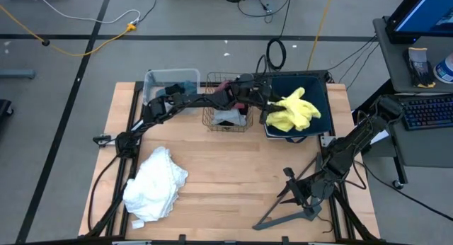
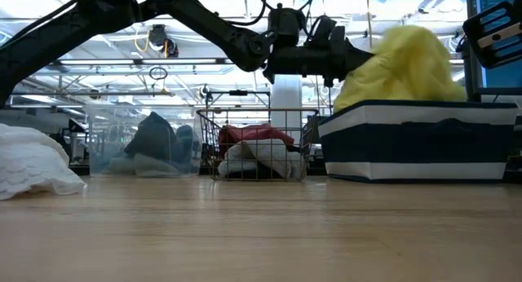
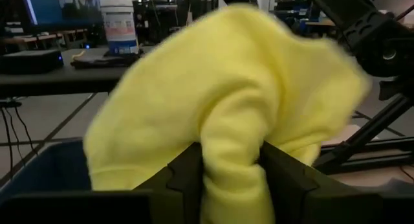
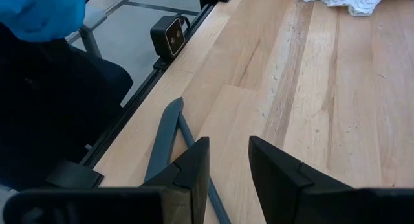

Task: Pick & Place Cloths
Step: Put the yellow shirt into the white and blue bin, then put the white dress into the blue laundry organizer

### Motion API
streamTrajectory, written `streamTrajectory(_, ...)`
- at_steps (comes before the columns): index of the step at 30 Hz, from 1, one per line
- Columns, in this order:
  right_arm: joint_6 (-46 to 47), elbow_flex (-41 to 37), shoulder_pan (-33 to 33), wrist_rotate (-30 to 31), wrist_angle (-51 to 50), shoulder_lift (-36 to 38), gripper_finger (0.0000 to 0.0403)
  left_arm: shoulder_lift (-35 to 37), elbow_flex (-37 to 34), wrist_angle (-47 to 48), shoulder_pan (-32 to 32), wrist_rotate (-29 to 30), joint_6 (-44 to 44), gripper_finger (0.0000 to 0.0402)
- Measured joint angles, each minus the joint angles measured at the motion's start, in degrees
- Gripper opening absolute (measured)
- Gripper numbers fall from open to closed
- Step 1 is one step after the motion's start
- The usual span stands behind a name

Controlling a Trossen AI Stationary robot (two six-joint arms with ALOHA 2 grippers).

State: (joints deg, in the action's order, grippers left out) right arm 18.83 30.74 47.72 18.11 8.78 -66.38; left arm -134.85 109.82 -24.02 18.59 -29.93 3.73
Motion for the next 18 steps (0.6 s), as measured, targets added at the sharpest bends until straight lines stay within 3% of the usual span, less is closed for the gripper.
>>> streamTrajectory(12, 0.15, 0.0, 0.0, 0.01, -0.01, 0.01, 0.01, 0.26, 0.0, -0.47, 0.01, 1.5, -1.42, 0.022)
streamTrajectory(18, 0.19, 0.0, 0.0, -0.13, -0.01, 0.01, 0.01, 4.38, 0.0, 0.14, 0.02, 1.51, -4.74, 0.0245)
